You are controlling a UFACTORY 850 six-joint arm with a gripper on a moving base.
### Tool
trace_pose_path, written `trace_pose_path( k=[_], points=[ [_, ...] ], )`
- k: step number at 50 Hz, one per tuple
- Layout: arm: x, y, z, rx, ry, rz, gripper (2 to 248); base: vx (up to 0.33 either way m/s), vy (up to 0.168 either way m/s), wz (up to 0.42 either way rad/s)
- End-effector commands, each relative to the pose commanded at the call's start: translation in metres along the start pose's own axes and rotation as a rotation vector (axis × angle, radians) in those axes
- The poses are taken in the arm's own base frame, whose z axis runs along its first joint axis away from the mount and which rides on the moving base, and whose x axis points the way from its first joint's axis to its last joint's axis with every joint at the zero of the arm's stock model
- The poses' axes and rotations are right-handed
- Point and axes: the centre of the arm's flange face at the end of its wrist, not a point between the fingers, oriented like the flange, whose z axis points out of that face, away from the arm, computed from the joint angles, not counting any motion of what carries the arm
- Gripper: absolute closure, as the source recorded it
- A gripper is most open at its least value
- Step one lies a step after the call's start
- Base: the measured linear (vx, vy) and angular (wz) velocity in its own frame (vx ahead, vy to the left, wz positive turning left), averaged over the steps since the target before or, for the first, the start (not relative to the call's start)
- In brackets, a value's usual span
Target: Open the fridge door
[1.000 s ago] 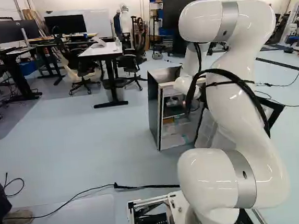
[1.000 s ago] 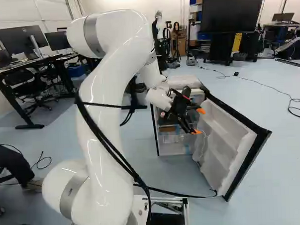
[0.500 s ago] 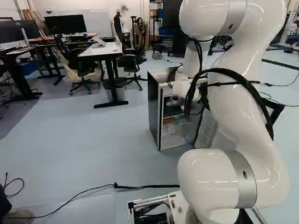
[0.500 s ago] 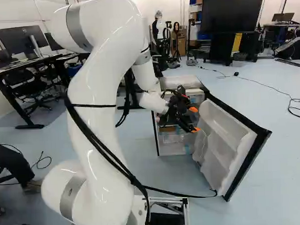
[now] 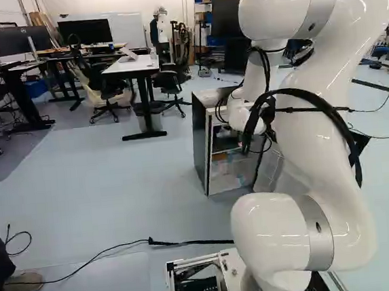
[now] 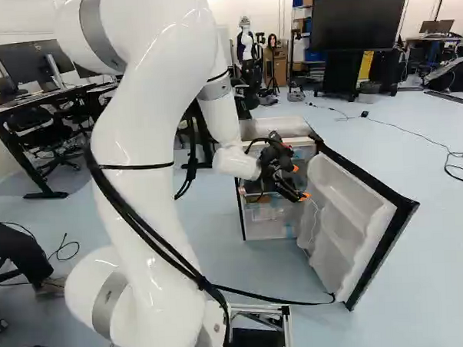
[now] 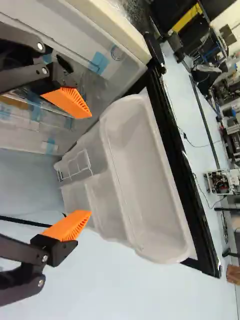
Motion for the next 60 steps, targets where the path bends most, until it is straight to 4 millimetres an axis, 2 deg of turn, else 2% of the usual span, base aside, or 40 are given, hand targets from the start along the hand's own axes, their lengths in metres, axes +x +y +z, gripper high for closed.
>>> trace_pose_path(
  k=[21,40,60],
  points=[
    [0.006,0.018,-0.004,0.089,-0.021,-0.094,3,0.0,0.0,0.0],
    [0.006,0.017,-0.008,0.109,-0.021,-0.105,3,0.0,0.0,0.0],
    [0.007,0.017,-0.026,0.18,-0.022,-0.148,3,0.0,0.0,0.0]
  ],
)
